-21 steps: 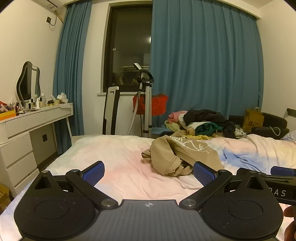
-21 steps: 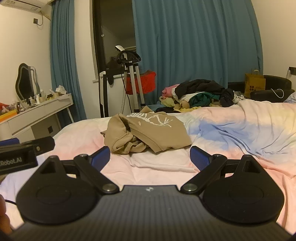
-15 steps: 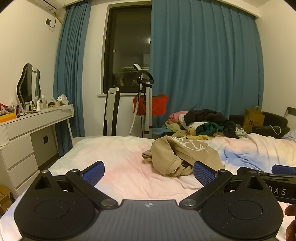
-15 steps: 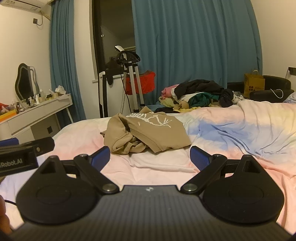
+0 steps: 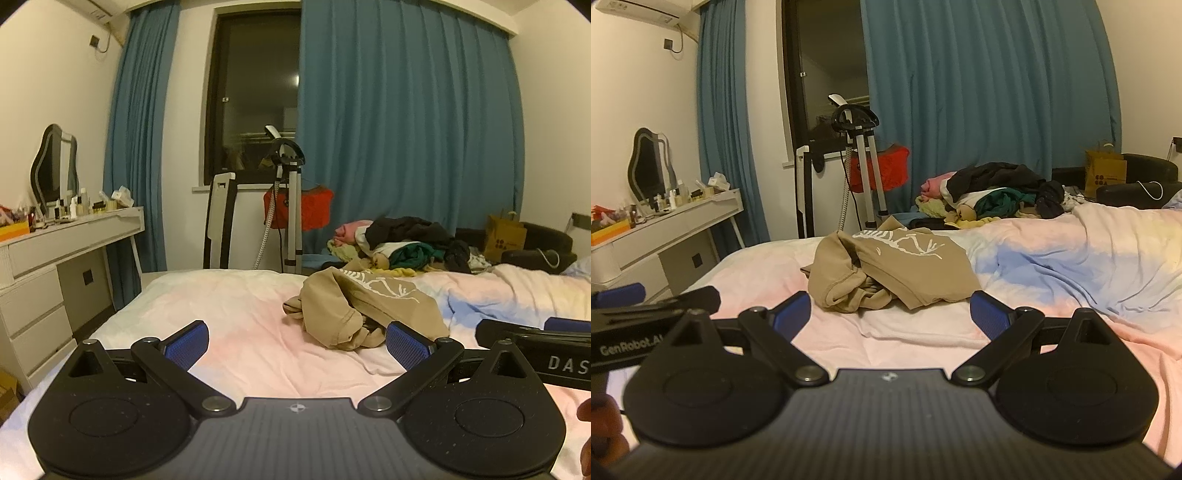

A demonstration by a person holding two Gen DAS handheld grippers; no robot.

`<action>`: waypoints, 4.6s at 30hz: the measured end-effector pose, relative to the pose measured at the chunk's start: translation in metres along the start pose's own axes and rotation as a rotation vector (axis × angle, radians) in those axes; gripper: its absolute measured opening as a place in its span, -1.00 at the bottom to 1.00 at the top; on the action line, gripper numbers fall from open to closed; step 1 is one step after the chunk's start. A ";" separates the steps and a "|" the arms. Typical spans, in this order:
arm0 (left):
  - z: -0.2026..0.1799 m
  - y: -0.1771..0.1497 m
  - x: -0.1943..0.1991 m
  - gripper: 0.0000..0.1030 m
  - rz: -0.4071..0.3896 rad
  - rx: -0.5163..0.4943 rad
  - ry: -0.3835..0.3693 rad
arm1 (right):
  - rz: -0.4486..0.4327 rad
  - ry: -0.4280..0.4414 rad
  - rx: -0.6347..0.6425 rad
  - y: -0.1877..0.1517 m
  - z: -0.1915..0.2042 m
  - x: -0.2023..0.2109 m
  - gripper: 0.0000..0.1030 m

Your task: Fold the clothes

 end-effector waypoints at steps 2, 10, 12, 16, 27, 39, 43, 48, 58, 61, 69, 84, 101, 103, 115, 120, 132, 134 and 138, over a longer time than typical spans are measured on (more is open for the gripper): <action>0.002 0.001 0.001 0.99 -0.007 -0.002 0.017 | -0.004 0.006 -0.003 0.002 0.000 0.002 0.84; 0.009 -0.001 0.025 0.99 0.024 0.153 -0.015 | -0.039 0.006 -0.043 0.018 -0.017 0.011 0.84; 0.008 0.000 0.033 0.99 0.016 0.160 -0.011 | -0.039 0.017 -0.059 0.020 -0.023 0.013 0.84; 0.005 0.009 0.046 0.99 0.020 0.187 0.028 | -0.040 0.074 -0.087 0.026 -0.031 0.021 0.84; -0.040 0.053 0.100 0.99 -0.054 0.130 0.094 | -0.151 0.048 -0.167 0.046 -0.060 0.048 0.83; -0.051 0.098 0.078 0.99 -0.004 0.052 0.081 | -0.114 -0.028 -0.261 0.044 -0.068 0.055 0.83; -0.034 0.104 0.024 0.99 0.110 -0.006 0.105 | -0.105 -0.047 -0.323 0.061 -0.067 0.045 0.83; -0.013 0.089 -0.041 0.99 0.180 -0.066 0.060 | -0.038 0.015 -0.305 0.085 -0.043 -0.010 0.83; 0.007 -0.011 -0.166 0.76 0.273 -0.248 -0.074 | 0.281 0.006 -0.040 0.003 -0.019 -0.185 0.76; 0.008 -0.031 -0.195 0.67 0.259 -0.274 -0.126 | 0.321 0.028 0.038 -0.027 -0.001 -0.207 0.54; 0.035 -0.037 -0.235 -0.23 0.202 -0.127 -0.177 | 0.289 -0.048 0.082 -0.046 0.010 -0.244 0.32; 0.072 0.048 -0.154 -0.91 -0.069 0.115 -0.246 | 0.073 -0.077 -0.167 0.029 -0.043 -0.207 -0.70; 0.145 0.074 -0.073 -0.94 0.008 0.110 -0.146 | 0.111 0.043 -0.225 0.056 -0.066 -0.108 -0.77; 0.137 0.058 -0.083 -0.94 0.082 0.083 -0.164 | 0.213 0.060 -0.240 0.035 -0.062 -0.127 -0.77; -0.045 -0.064 -0.091 -0.60 0.275 -0.482 -0.477 | 0.289 0.045 -0.280 0.018 -0.059 -0.143 -0.75; -0.050 -0.102 -0.111 -0.05 0.342 -0.647 -0.381 | 0.303 0.026 -0.290 0.012 -0.068 -0.147 -0.75; 0.014 -0.021 -0.114 -0.93 0.153 -0.178 -0.318 | 0.315 -0.043 -0.244 0.004 -0.079 -0.151 -0.67; 0.030 -0.009 -0.113 -0.93 0.138 -0.075 -0.314 | 0.330 -0.052 -0.226 0.000 -0.077 -0.148 -0.40; 0.043 -0.003 -0.111 -0.93 0.145 -0.009 -0.311 | 0.316 -0.058 -0.070 -0.006 -0.060 -0.145 0.28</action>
Point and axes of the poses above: each gripper's, at about its wrist camera, not at the fingertips, and x roughly against the way its jaws point, z to its left, y to its top, the point moved 9 cm from there along -x, roughly the way its jaws point, and after that the axes turned 11 degrees about -y, right-handed, at the moved point
